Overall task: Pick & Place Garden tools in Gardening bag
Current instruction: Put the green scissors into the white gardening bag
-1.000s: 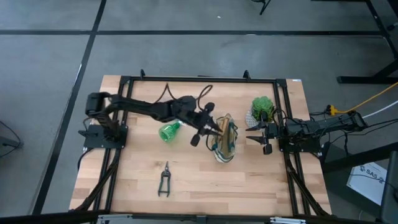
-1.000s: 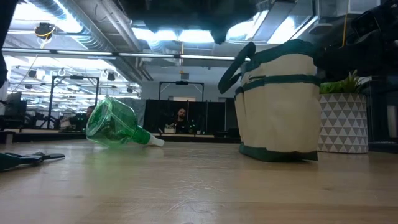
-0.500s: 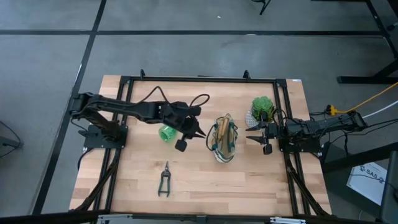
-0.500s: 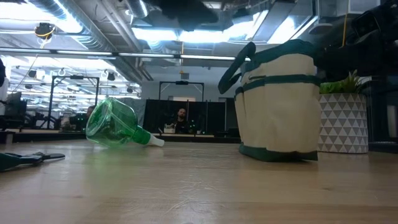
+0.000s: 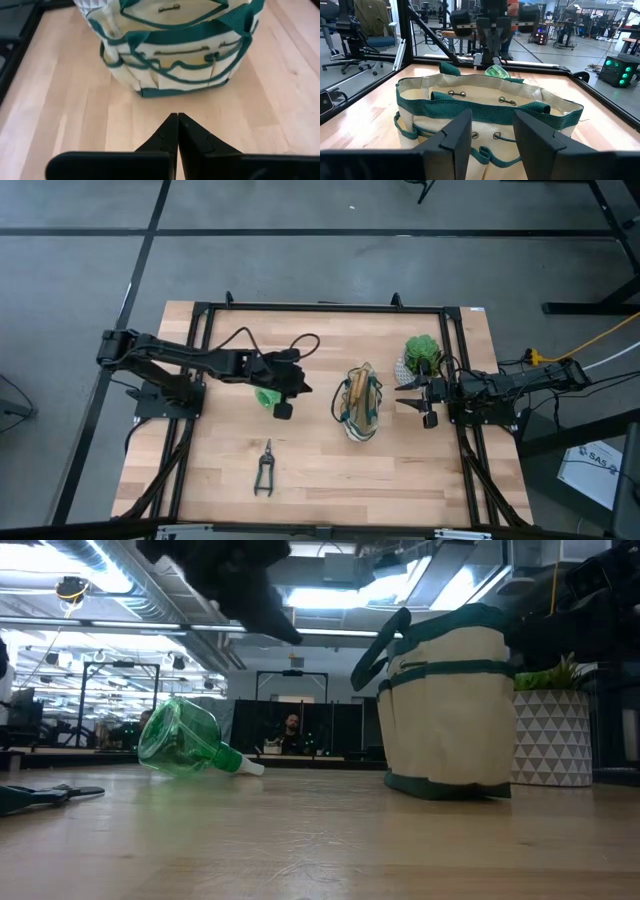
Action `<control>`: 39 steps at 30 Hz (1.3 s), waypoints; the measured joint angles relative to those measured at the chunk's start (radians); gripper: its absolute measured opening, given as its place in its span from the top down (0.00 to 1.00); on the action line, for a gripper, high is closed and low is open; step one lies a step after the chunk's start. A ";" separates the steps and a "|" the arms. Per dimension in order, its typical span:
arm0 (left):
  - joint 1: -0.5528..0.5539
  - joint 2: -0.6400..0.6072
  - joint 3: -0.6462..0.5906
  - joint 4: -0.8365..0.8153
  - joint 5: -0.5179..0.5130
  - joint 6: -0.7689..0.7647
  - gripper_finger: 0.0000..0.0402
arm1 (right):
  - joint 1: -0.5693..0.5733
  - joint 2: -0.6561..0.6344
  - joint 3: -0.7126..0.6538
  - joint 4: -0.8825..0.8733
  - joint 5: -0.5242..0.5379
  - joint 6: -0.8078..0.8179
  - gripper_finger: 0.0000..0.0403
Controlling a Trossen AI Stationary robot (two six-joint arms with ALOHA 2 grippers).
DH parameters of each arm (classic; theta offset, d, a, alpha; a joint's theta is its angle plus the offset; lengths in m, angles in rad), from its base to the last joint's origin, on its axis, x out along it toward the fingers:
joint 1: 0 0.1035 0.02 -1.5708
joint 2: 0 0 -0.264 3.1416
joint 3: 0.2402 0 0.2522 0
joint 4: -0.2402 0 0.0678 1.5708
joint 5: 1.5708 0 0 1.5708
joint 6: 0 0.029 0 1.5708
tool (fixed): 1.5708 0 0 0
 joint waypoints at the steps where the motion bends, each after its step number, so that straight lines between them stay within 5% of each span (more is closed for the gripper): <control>1: 0.000 -0.019 -0.017 0.000 0.000 -0.013 1.00 | 0.000 0.000 0.000 0.000 0.000 0.000 0.64; 18: -0.037 -0.287 -0.296 -0.068 -0.032 -0.371 0.99 | 0.000 0.000 0.000 0.000 0.000 0.000 0.64; 39: -0.290 -0.298 -0.342 -0.195 -0.058 -0.687 0.99 | 0.000 0.001 0.000 0.000 0.000 0.000 0.64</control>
